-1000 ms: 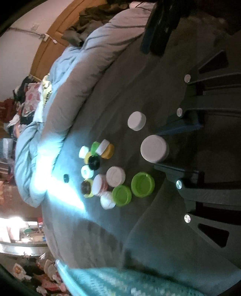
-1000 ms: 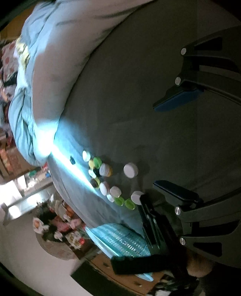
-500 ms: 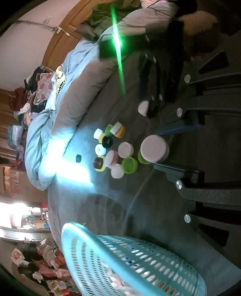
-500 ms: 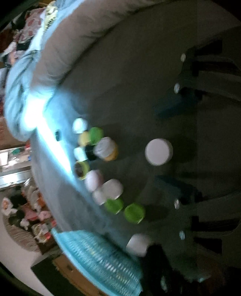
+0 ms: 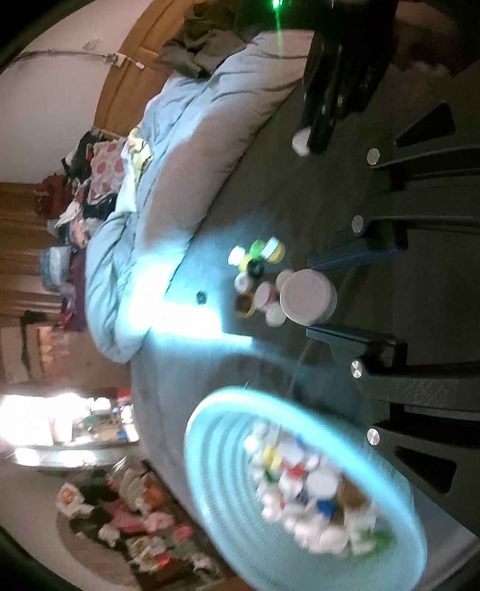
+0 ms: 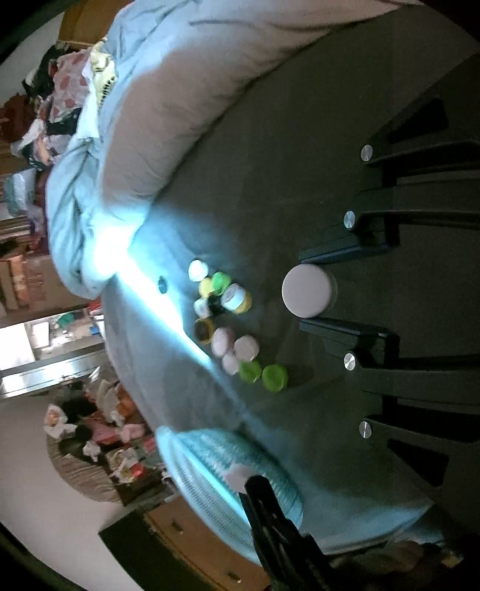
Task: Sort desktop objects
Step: 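Grasp a white cap with the left tool while the right tool grasps another white cap, then carry both white caps over the teal basket and open both tools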
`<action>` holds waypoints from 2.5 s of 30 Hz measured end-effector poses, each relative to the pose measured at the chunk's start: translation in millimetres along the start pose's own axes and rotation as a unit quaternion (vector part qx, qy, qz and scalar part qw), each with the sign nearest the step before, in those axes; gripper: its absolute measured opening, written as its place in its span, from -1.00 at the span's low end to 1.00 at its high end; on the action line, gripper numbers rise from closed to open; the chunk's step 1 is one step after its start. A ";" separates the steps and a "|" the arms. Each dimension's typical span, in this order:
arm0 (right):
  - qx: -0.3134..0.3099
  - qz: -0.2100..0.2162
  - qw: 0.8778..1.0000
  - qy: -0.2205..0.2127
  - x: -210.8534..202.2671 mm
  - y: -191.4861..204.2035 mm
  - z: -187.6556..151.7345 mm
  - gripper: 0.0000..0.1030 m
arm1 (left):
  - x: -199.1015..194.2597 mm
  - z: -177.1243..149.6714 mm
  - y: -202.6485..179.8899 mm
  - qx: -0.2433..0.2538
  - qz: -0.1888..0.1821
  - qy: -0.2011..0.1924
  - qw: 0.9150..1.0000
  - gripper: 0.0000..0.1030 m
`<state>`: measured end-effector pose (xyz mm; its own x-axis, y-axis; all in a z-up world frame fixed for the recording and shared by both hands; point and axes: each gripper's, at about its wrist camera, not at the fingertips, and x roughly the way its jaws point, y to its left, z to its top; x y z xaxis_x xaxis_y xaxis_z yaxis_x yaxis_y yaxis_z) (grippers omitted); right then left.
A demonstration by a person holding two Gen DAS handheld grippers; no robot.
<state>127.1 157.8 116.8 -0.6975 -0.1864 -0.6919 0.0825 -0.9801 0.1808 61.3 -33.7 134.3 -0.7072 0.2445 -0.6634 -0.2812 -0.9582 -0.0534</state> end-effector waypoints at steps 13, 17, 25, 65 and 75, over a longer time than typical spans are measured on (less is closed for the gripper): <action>-0.031 0.022 0.997 -0.060 -47.7 52.7 43.9 -0.50 | -62.0 8.8 41.2 -0.023 0.077 -0.016 0.997 -0.39; -0.041 0.029 0.996 -0.069 -55.0 66.1 56.2 -0.50 | -70.8 10.0 53.8 -0.033 0.098 -0.016 0.995 -0.39; -0.066 0.048 0.994 -0.079 -60.1 101.3 76.8 -0.50 | -87.2 11.6 84.9 -0.047 0.141 -0.026 0.989 -0.39; -0.146 0.162 0.975 0.034 46.8 261.9 151.9 -0.50 | -52.4 37.8 243.5 -0.098 0.178 0.074 0.976 -0.39; -0.168 0.140 0.976 0.000 33.9 269.6 153.1 0.40 | -57.9 42.7 241.6 -0.105 0.211 0.050 0.971 0.74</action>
<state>16.7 -102.1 249.1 -0.6142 -0.4503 -0.6481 0.4985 -0.8580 0.1237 6.6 -273.0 191.7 -0.6619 -0.1809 -0.7274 0.1648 -0.9818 0.0942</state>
